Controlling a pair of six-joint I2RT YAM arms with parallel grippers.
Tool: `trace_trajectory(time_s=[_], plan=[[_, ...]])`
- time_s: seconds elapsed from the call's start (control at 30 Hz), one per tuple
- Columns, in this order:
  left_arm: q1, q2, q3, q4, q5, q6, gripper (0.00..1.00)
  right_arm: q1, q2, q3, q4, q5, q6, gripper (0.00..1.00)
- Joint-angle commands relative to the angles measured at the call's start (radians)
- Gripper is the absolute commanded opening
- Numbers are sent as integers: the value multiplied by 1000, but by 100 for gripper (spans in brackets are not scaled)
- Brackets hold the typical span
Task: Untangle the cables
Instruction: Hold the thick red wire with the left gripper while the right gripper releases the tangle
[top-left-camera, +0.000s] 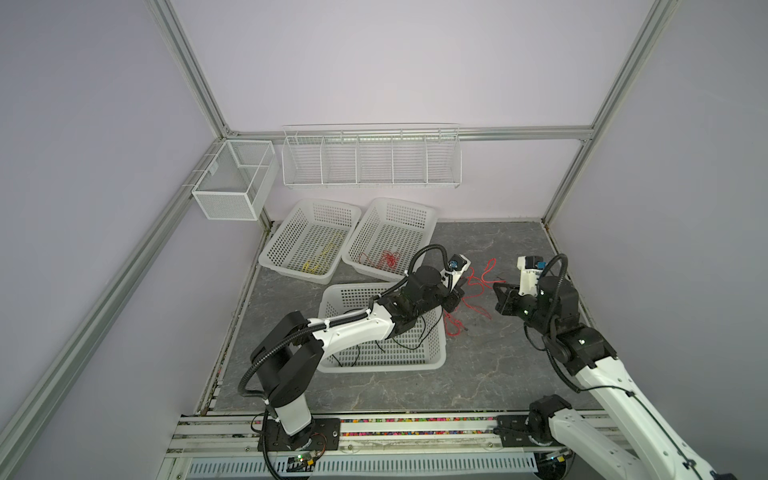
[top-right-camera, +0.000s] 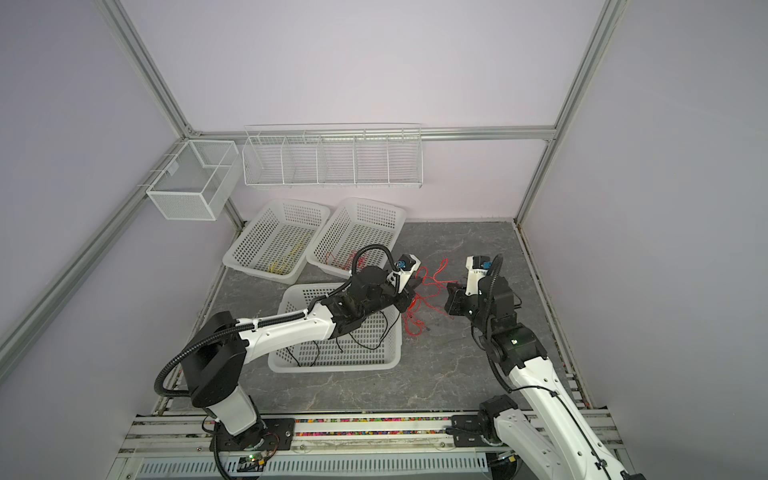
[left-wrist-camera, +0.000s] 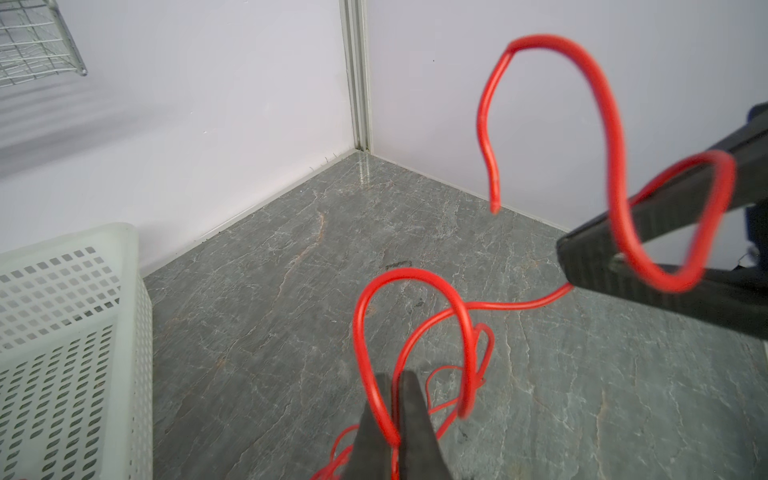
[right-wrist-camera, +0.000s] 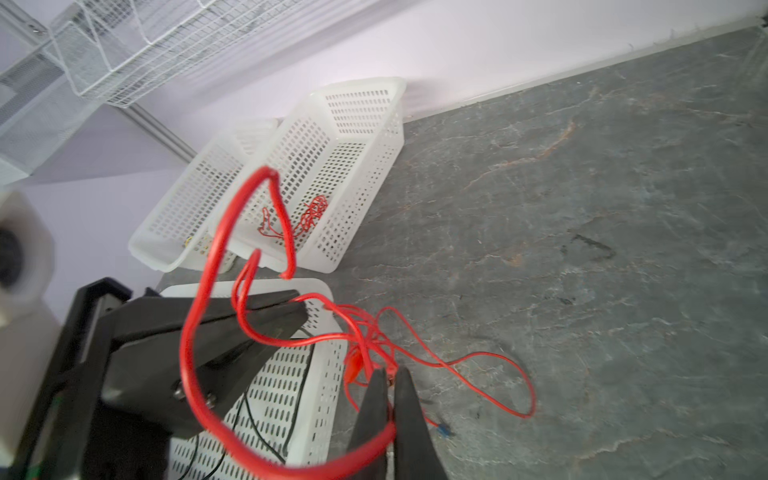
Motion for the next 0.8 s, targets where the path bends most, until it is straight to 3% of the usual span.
trace_trajectory(time_s=[0.0,0.13,0.33,0.57,0.77], plan=[[20,-10,-15,9,-88,10,0,-6,-24,14,-90,179,-10,7],[20,-14,-12,12,-78,8,0,-5,-14,5,-103,190,-24,8],[20,0,43,11,-50,-18,0,-5,-1,-28,-68,128,-36,36],[19,48,182,-103,-146,-67,0,-12,0,-87,-41,109,-40,59],[20,31,196,-92,-32,-85,0,-13,26,-162,108,6,-62,69]])
